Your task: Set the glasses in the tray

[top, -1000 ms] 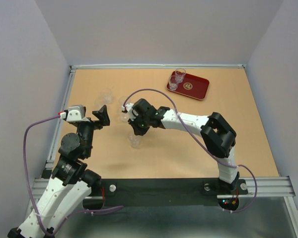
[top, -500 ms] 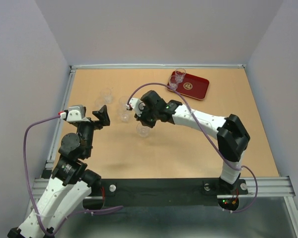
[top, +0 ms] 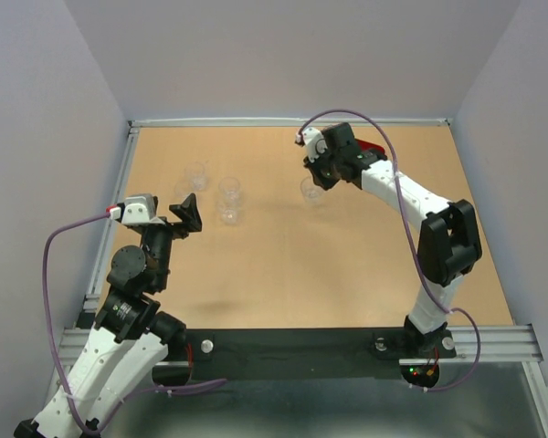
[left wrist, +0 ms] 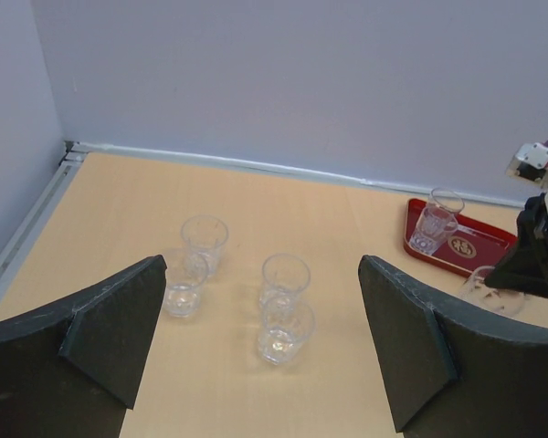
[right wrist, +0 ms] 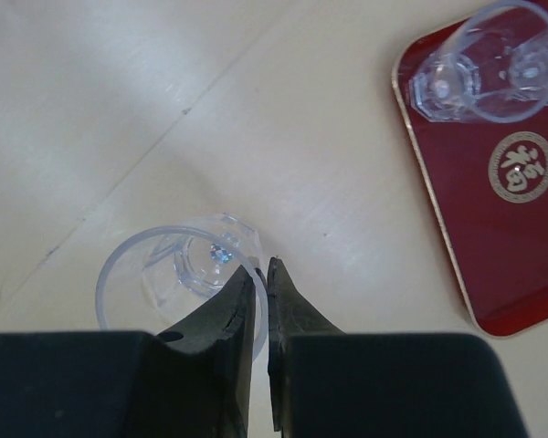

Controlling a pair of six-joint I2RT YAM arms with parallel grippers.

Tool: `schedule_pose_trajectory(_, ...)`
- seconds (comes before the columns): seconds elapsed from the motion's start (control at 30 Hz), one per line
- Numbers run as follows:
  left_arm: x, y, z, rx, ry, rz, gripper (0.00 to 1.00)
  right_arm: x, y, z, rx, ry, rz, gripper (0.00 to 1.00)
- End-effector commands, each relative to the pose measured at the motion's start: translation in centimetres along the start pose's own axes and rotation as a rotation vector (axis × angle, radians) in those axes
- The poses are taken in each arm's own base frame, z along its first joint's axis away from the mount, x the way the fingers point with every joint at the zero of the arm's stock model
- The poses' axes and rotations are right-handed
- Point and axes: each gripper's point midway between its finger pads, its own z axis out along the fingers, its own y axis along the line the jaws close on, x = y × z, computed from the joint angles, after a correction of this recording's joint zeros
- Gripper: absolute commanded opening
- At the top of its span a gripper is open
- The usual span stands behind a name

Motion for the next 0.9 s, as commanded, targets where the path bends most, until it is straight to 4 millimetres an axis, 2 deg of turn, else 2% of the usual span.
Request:
schedule_pose_trajectory(0.0, -0.9, 0.1, 0.1, -0.001, -0.037, 0.001, 0.98, -4.4, -4.4, -2.9, 0.074, -0.136, 0.089, 0.01)
schedule_pose_trajectory(0.13, -1.0, 0.2, 0.0, -0.004, -0.042, -0.003, 0.98, -4.6, -8.2, -3.1, 0.14, -0.151, 0.167, 0.0)
schedule_pose_trajectory(0.2, -1.0, 0.2, 0.0, -0.004, -0.042, -0.003, 0.98, -4.2, -9.7, -2.6, 0.165, -0.145, 0.219, 0.0)
schedule_pose_trajectory(0.33, -0.9, 0.1, 0.1, -0.003, -0.037, 0.001, 0.98, -4.0, -14.3, -2.6, 0.293, -0.15, 0.324, 0.0)
schedule_pose_trajectory(0.37, -0.8, 0.1, 0.1, -0.003, -0.035, 0.002, 0.98, -4.5, -15.1, -2.7, 0.318, -0.166, 0.351, 0.0)
schedule_pose_trajectory(0.43, -0.9, 0.2, 0.1, -0.006, -0.038, -0.001, 0.98, -4.0, -16.8, -2.2, 0.378, -0.158, 0.388, 0.0)
schedule_pose_trajectory(0.6, -0.8, 0.3, 0.1, -0.014, -0.038, 0.003, 0.98, -4.3, -19.9, -2.0, 0.462, -0.199, 0.488, 0.0)
schedule_pose_trajectory(0.87, -0.7, 0.4, 0.2, -0.02, -0.034, 0.004, 0.98, -2.1, -23.4, 0.6, 0.497, -0.2, 0.635, 0.0)
